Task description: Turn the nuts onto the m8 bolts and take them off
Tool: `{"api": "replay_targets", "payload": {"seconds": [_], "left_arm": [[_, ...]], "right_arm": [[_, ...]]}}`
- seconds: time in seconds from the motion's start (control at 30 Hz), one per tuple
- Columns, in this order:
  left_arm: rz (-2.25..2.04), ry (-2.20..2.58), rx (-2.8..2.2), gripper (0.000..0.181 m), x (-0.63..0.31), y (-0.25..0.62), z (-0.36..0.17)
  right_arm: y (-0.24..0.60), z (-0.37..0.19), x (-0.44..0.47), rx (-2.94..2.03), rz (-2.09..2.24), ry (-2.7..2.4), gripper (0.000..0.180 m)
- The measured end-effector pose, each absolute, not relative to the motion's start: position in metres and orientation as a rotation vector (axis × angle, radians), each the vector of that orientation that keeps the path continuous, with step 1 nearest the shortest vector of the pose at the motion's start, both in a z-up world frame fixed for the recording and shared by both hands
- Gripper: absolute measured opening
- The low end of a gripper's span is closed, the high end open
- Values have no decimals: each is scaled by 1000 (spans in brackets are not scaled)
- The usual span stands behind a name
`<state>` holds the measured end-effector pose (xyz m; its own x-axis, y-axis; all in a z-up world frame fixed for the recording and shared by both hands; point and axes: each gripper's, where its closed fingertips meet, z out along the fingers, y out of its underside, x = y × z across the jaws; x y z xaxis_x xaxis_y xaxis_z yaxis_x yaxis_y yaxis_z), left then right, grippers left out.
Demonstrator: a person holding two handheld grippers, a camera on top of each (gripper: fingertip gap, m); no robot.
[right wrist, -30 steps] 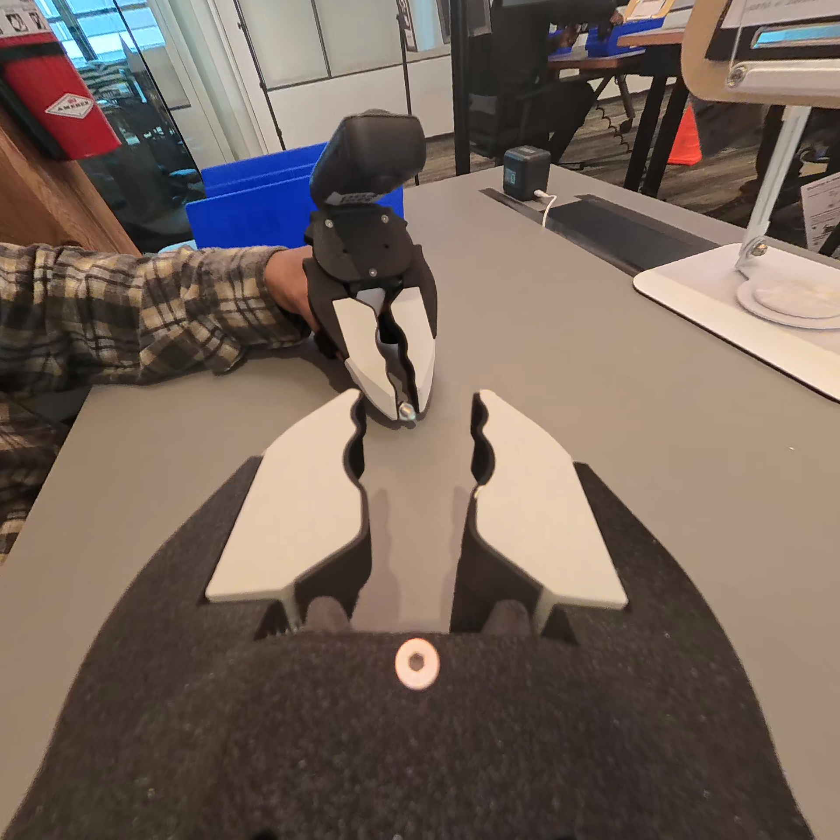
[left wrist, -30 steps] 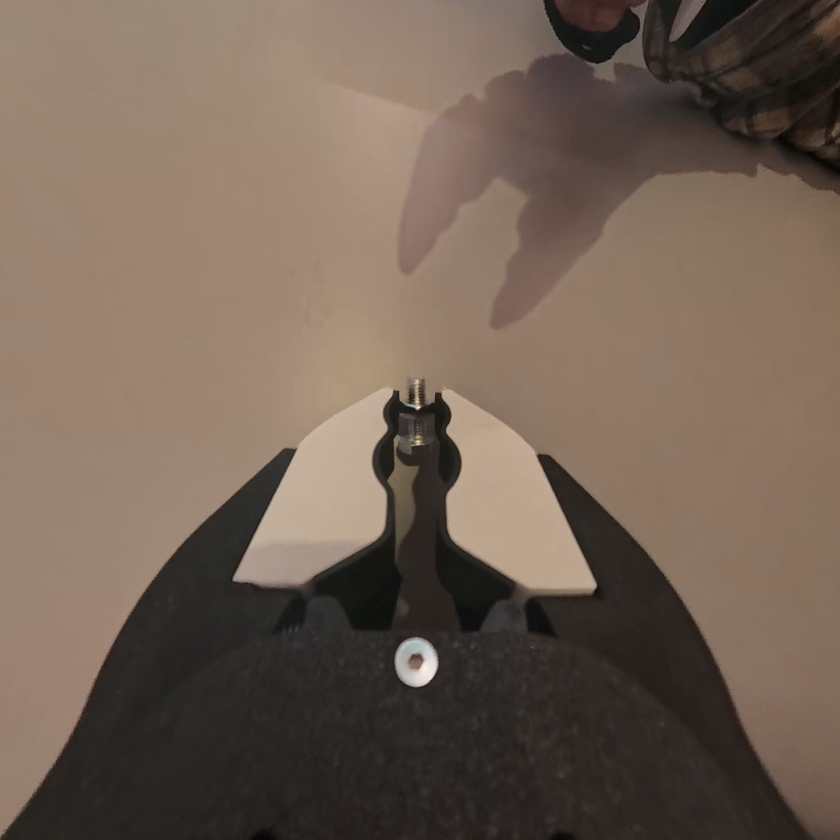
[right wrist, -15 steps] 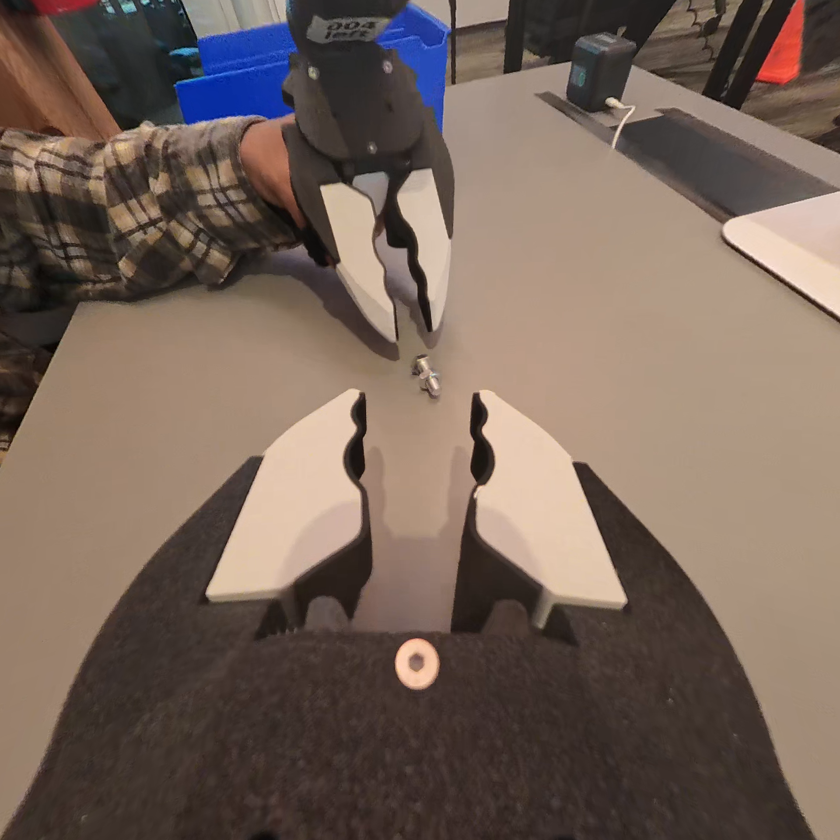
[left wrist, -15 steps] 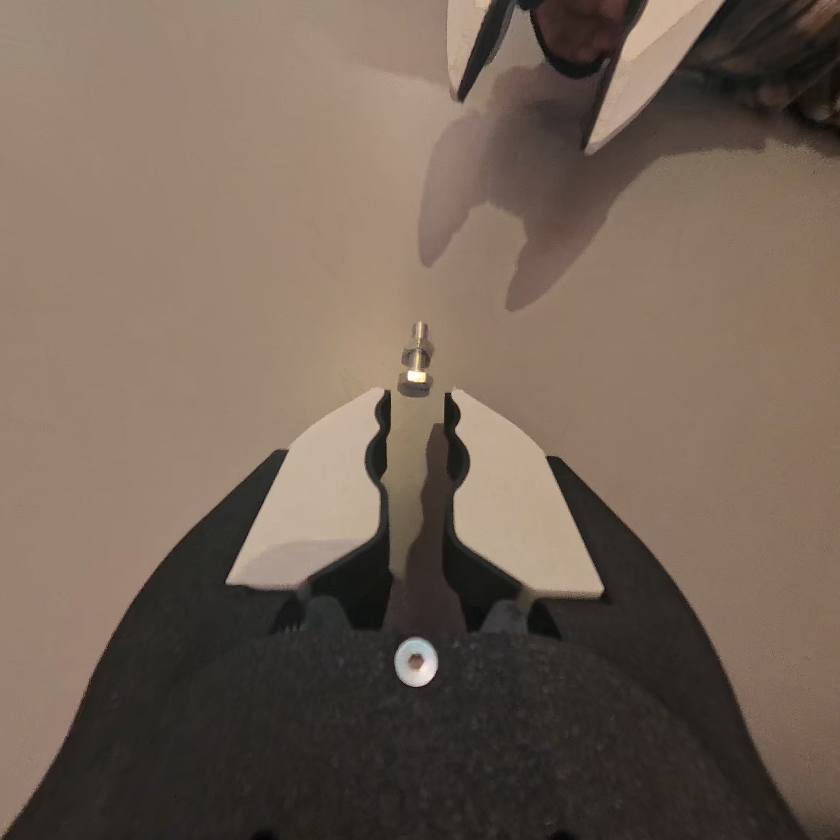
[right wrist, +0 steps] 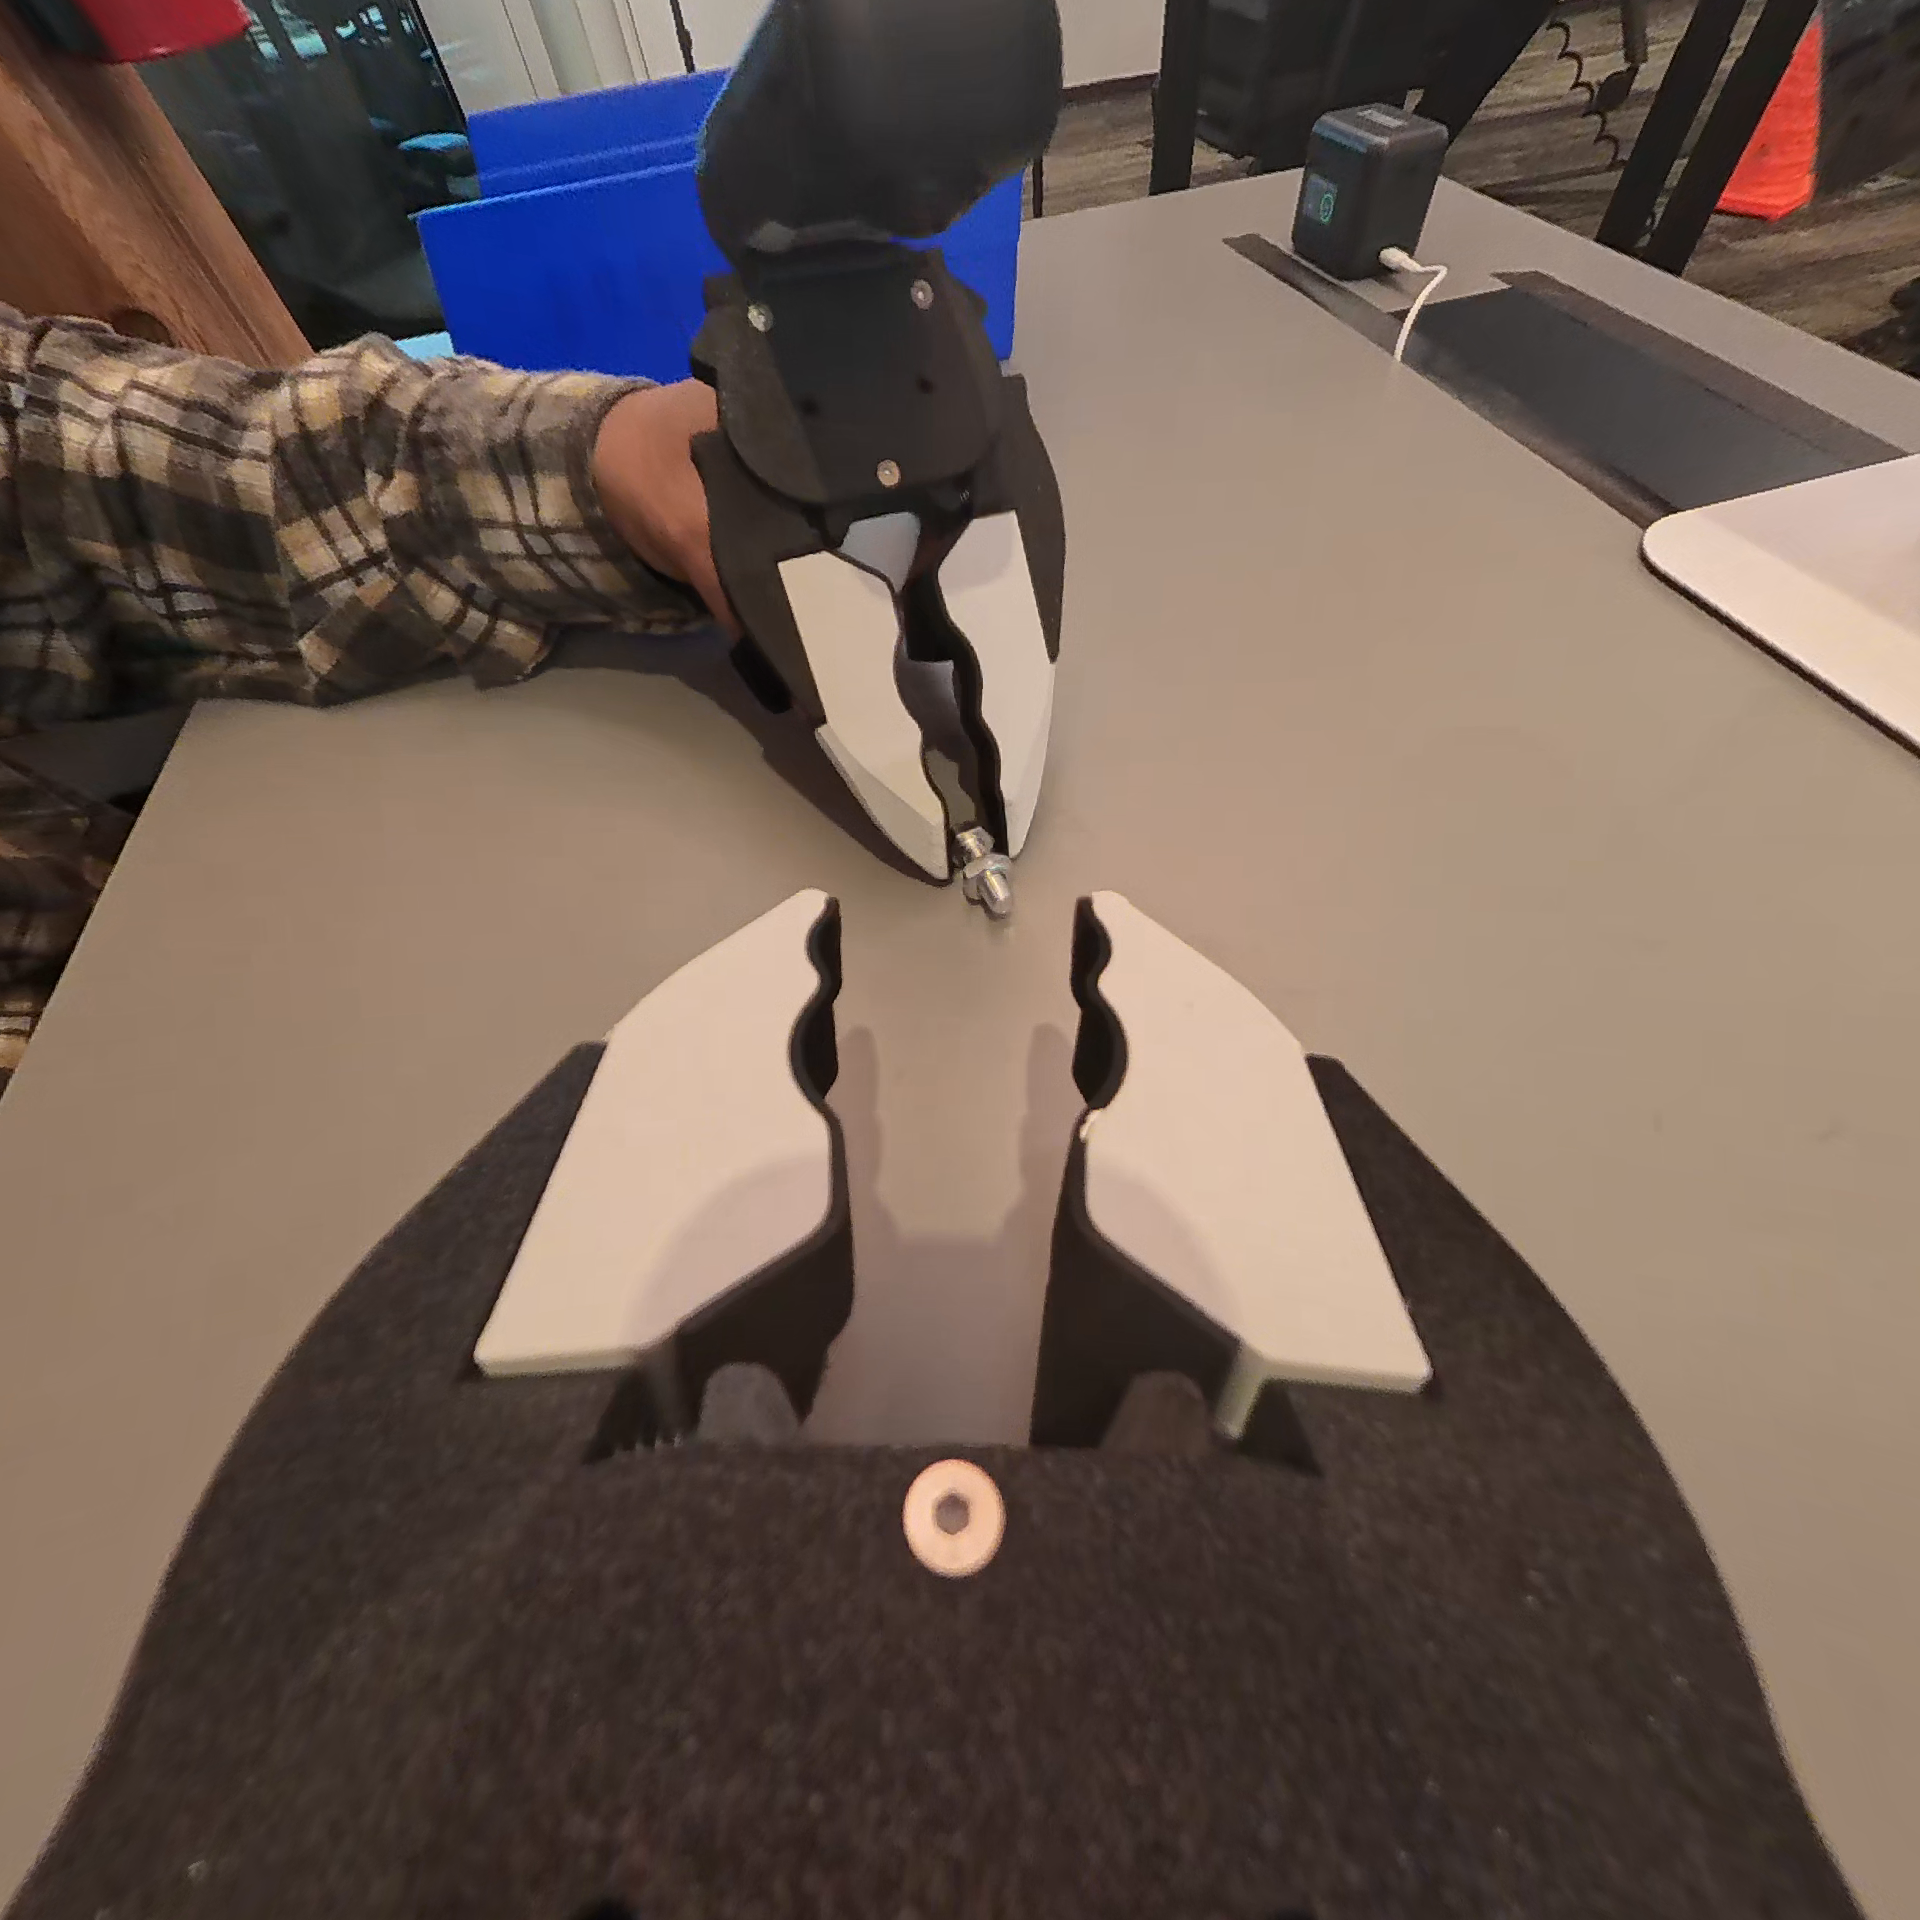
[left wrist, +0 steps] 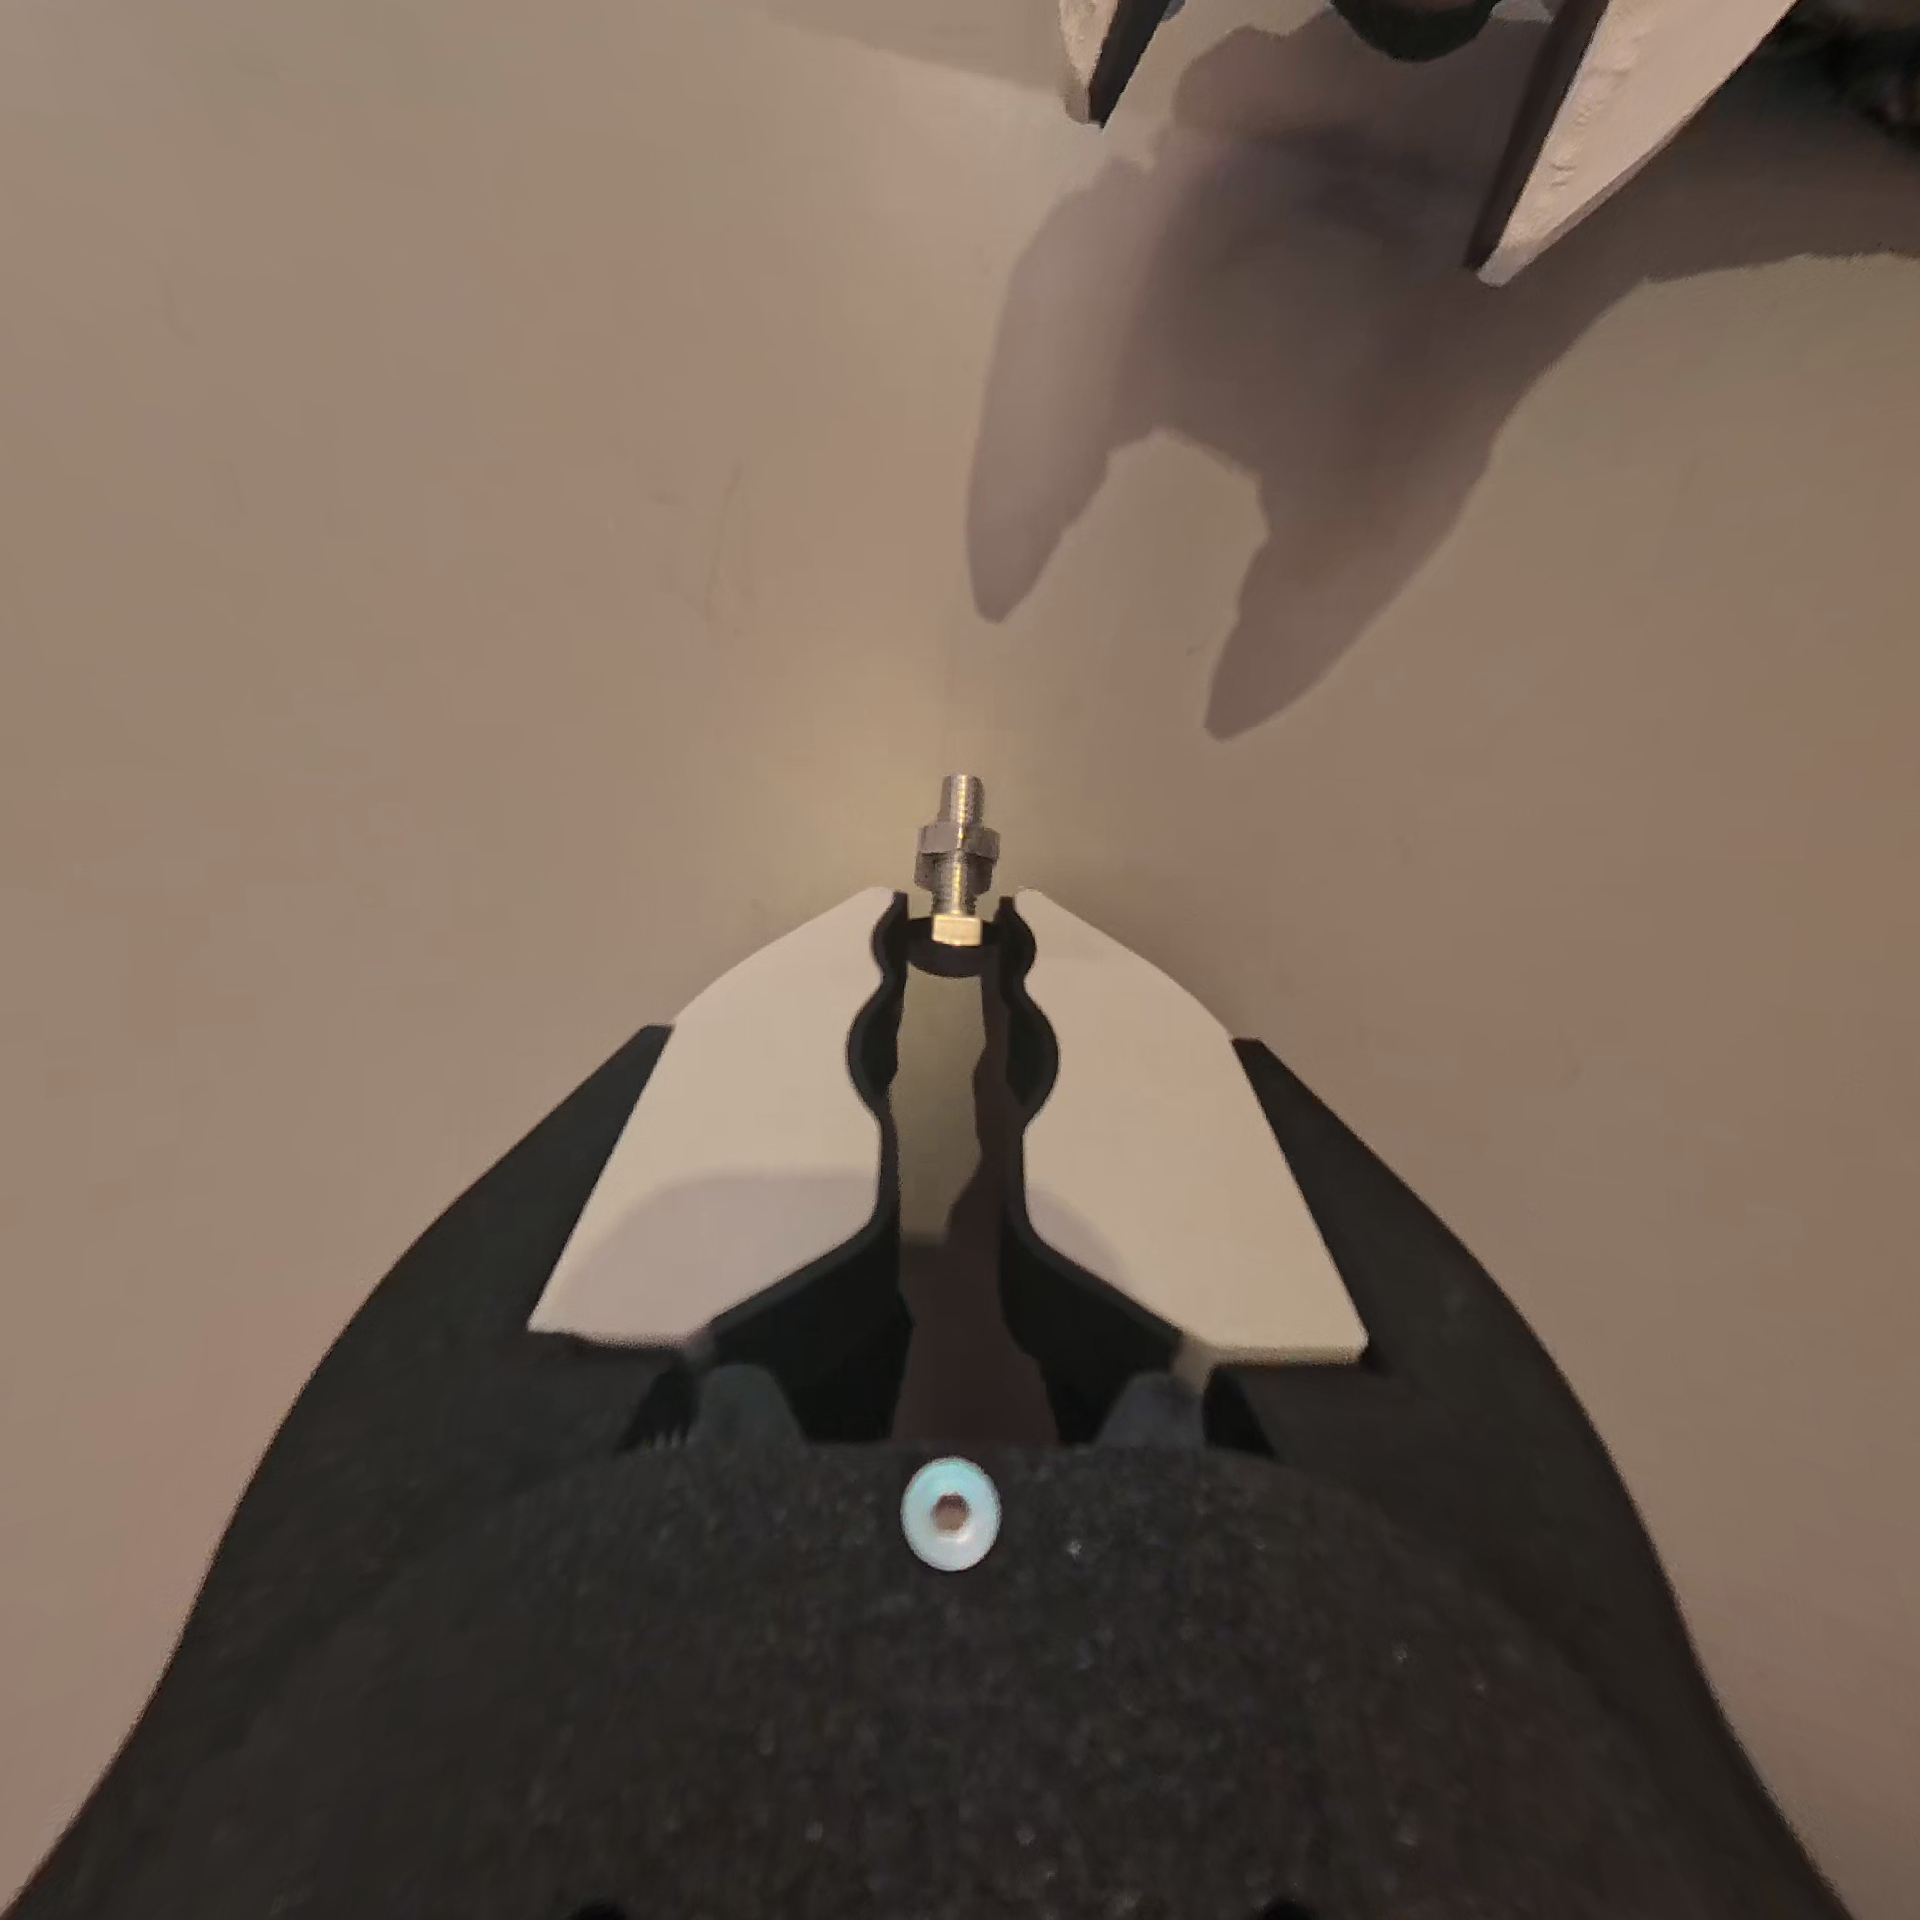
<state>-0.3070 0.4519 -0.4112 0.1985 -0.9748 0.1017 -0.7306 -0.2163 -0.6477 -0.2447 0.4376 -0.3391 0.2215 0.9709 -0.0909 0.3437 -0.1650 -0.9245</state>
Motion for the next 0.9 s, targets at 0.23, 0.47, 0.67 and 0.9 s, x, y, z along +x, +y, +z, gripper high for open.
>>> {"api": "replay_targets", "payload": {"seconds": [0.23,0.47,0.67,0.9], "left_arm": [[-908,1370,-1920,15,-297,453,-374],[-1495,838,-1451,15,-295,422,-262],[-1575,805,-1347,15,-292,401,-248],[-1627,785,-1316,14,-294,396,-241]], "right_arm": [[438,-326,-244,-1628,1015,-1174,37],[419,-257,-272,-1376,1332,-967,33],[409,-229,-290,-1277,1453,-886,22],[404,-228,-298,-1280,1491,-919,14]]}}
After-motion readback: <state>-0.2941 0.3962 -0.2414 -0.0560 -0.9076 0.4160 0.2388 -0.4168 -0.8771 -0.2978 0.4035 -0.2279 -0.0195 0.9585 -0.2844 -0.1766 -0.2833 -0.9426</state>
